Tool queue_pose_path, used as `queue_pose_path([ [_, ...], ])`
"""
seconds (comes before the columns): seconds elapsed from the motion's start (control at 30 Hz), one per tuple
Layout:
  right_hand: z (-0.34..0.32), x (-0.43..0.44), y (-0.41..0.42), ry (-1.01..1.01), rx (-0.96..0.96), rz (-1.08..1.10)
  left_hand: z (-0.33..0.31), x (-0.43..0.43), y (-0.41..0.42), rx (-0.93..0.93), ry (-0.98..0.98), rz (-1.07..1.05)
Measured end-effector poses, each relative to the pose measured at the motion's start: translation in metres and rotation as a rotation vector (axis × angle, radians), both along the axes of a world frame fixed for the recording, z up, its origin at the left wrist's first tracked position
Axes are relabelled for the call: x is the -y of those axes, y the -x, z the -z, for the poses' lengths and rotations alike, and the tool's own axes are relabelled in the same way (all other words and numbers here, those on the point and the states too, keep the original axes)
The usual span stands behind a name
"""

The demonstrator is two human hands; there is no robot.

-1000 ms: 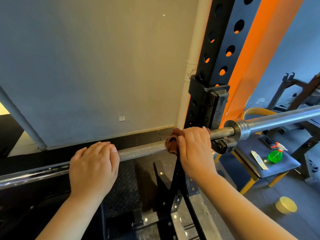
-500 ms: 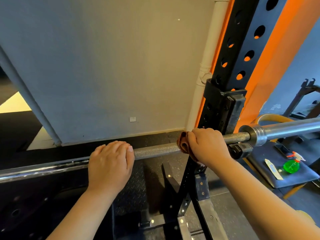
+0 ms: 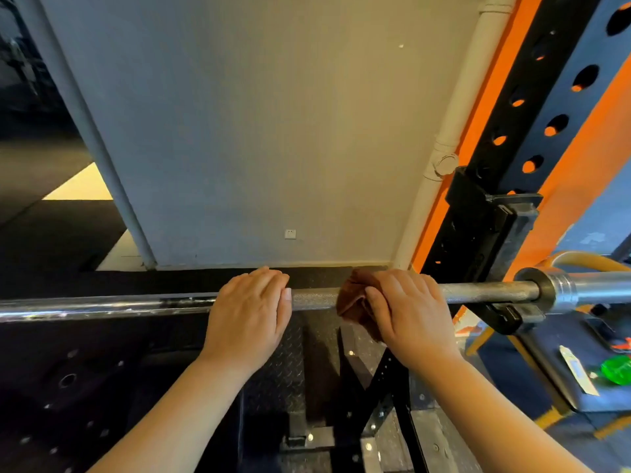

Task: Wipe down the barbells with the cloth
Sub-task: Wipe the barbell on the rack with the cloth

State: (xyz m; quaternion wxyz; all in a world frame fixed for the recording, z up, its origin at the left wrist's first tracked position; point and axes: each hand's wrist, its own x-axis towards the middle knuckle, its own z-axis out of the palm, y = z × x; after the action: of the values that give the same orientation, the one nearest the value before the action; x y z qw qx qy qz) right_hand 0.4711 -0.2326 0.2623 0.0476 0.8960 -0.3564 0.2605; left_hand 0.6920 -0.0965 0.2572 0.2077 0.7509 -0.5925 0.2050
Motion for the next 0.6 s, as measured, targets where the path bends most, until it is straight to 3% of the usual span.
queue_pose_path([
  [0.17,0.012,-0.030,-0.031,-0.101,0.284,0.173,0.010,-0.018,-0.009,-0.005,-0.012,0.001],
  [0.4,-0.004,-0.034,-0.052,-0.052,-0.098,-0.135,0.015,-0.035,-0.024,-0.003,-0.021,-0.017],
  [0.6,0.005,-0.055,-0.071,-0.074,0.051,0.057,0.019,-0.053,-0.042,-0.152,0.068,-0.131],
])
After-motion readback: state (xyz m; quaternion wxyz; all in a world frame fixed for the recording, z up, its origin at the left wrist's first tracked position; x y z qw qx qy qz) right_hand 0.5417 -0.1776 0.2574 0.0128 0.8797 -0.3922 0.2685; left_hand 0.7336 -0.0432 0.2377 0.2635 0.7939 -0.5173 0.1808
